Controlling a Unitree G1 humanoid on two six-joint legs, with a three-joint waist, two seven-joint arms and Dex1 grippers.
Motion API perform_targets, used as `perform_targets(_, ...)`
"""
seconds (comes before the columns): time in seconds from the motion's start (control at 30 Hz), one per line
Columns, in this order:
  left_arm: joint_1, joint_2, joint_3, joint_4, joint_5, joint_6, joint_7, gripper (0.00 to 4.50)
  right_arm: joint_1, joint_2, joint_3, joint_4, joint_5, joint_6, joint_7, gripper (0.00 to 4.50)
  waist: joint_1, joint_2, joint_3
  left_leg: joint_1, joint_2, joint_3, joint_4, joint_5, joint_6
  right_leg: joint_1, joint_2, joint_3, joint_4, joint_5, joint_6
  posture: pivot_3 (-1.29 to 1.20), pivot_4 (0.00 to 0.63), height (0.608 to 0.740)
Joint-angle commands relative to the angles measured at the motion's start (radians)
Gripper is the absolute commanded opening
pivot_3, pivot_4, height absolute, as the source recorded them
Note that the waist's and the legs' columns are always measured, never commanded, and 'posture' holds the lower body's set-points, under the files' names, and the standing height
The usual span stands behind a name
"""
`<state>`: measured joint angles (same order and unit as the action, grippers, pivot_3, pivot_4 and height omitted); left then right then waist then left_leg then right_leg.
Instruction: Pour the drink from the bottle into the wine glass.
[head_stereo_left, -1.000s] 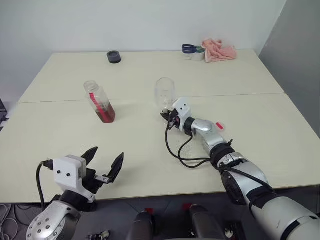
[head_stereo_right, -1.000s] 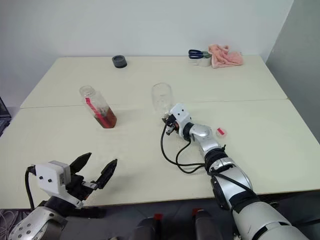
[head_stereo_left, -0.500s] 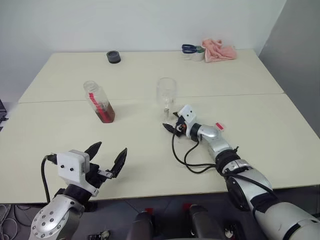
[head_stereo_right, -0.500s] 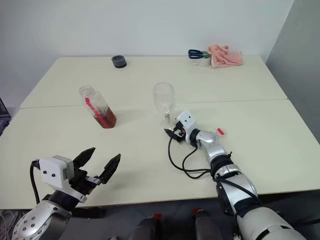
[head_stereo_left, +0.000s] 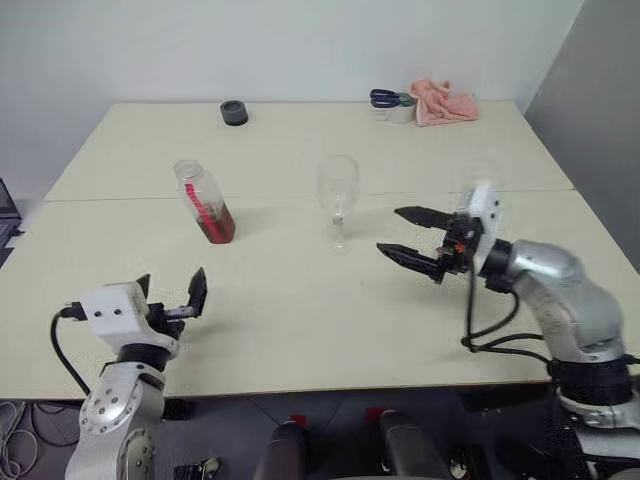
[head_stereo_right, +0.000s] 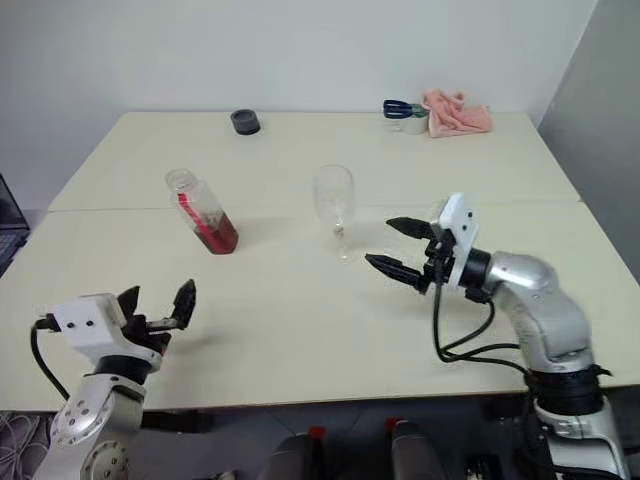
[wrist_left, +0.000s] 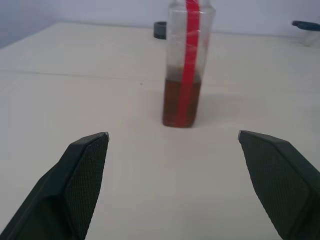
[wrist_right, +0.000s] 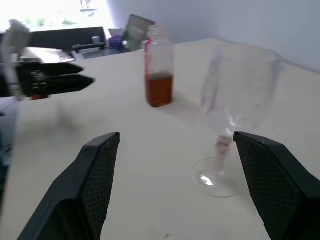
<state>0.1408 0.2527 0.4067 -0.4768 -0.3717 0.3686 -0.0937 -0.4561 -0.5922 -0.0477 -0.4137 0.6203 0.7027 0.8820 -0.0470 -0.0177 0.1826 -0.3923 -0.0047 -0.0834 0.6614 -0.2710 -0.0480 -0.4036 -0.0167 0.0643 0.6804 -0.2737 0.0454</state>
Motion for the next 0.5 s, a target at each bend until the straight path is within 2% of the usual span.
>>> perform_targets(0.03,-0.088,0.031,-0.002,0.066,0.046,-0.034,0.017,4.50,-0.042,-0.067,-0.056,-0.090,0.126,0.106,0.010,3.85,0.006,-0.001,0.000,-0.001,-0.001,0.000,0.001,0.000,0.000,0.000,-0.001,0.000,0.000,0.000,0.000,0.00,0.150,0.740)
perform_targets(0.13,-0.173,0.053,-0.043,0.124,0.070,-0.025,0.004,4.50,-0.063,-0.074,-0.061,-0.098,0.138,0.124,-0.039,3.85,0.012,-0.002,0.000,-0.001,-0.001,0.000,0.001,0.000,0.000,0.000,-0.001,-0.001,0.000,0.000,0.000,0.00,0.150,0.740)
perform_targets(0.5,-0.381,0.112,-0.079,0.307,0.080,-0.034,-0.065,4.50,-0.065,-0.020,-0.083,-0.144,0.190,0.155,-0.197,3.85,0.017,-0.002,0.000,-0.003,-0.001,-0.001,0.001,0.000,0.000,-0.001,-0.002,-0.002,0.000,0.000,0.000,0.00,0.150,0.740)
